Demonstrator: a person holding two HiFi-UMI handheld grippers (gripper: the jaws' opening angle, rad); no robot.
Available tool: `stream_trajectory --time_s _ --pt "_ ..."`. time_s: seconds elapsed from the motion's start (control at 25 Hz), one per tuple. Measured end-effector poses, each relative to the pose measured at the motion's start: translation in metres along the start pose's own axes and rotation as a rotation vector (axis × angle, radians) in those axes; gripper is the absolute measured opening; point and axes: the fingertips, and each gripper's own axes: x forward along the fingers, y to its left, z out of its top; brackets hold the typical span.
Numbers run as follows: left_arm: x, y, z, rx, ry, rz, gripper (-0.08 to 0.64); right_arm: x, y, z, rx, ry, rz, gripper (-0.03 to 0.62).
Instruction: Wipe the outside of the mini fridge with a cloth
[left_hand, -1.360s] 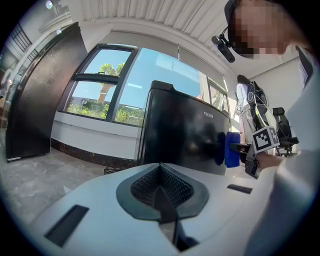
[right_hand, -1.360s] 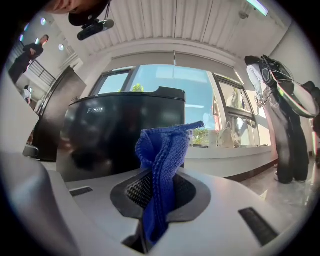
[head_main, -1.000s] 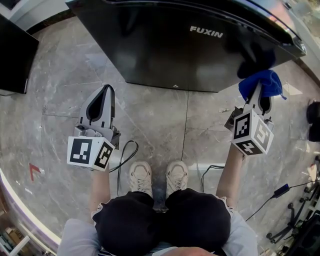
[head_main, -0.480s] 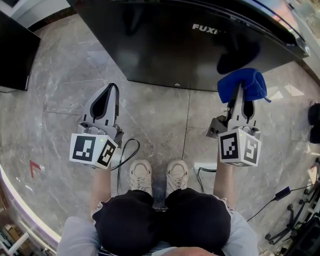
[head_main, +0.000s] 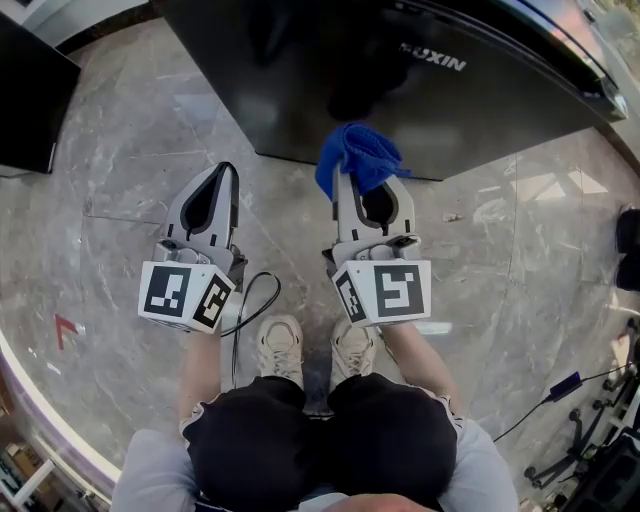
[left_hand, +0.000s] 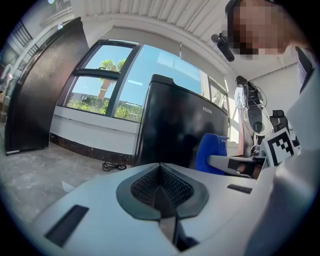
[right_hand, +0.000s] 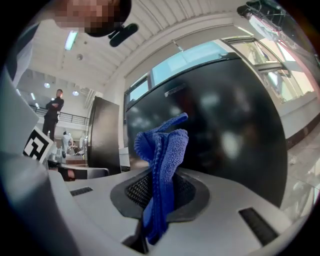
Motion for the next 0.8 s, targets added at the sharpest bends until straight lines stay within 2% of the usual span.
stream_trajectory --time_s 0.16,0.28,0.4,0.52,0.6,0.8 --pt "-0.001 0.007 -0.003 0.021 0.009 0.018 0.005 0.036 0.045 -0.001 -0.168 -0.106 0.079 0.075" --pt "-0.002 0.012 -0.005 0.018 -0.007 0.024 0.005 0.057 0.075 -0.015 -0.245 -0.064 0.154 0.075" --pt "-0.009 0.020 0.000 0.031 -0.061 0.058 0.005 0.076 0.096 -0.025 -0.266 -0.025 0.186 0.075" --pt "-0.014 0.031 0.004 0.052 -0.100 0.096 0.005 0.092 0.101 -0.034 -0.258 -0.005 0.147 0.075" --pt "-0.015 0.038 0.002 0.052 -0.098 0.107 0.005 0.100 0.100 -0.039 -0.229 0.014 0.123 0.075" --pt "-0.012 0.045 -0.006 0.041 -0.078 0.114 0.005 0.110 0.103 -0.039 -0.241 0.009 0.117 0.075"
